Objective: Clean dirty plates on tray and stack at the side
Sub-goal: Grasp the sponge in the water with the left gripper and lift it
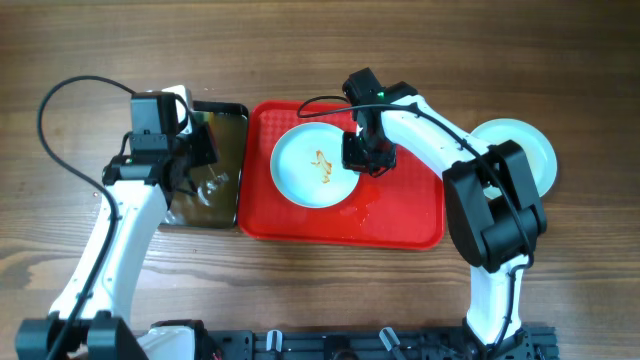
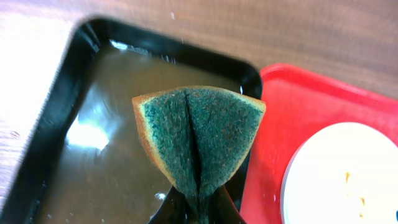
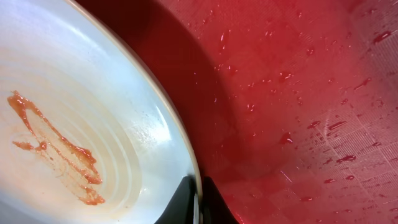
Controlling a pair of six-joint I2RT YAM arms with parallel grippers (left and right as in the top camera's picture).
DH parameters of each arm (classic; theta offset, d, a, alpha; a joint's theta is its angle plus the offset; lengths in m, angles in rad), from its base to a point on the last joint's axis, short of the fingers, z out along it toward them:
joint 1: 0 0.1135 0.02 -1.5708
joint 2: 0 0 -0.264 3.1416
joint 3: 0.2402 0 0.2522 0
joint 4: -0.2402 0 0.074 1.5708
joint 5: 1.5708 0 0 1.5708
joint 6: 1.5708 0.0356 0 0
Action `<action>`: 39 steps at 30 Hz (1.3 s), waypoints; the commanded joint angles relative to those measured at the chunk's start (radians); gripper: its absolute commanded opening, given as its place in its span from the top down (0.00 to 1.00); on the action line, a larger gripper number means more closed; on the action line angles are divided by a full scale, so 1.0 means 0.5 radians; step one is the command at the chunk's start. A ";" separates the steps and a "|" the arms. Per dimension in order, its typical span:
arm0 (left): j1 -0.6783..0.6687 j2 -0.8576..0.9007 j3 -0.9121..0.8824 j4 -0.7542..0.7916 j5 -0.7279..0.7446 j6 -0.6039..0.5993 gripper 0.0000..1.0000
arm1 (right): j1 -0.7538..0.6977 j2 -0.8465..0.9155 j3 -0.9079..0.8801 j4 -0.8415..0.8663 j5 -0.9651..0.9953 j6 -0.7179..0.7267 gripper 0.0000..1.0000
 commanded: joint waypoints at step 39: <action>0.002 -0.495 0.010 0.341 -0.112 0.010 0.96 | -0.001 0.076 -0.055 -0.040 0.111 -0.025 0.96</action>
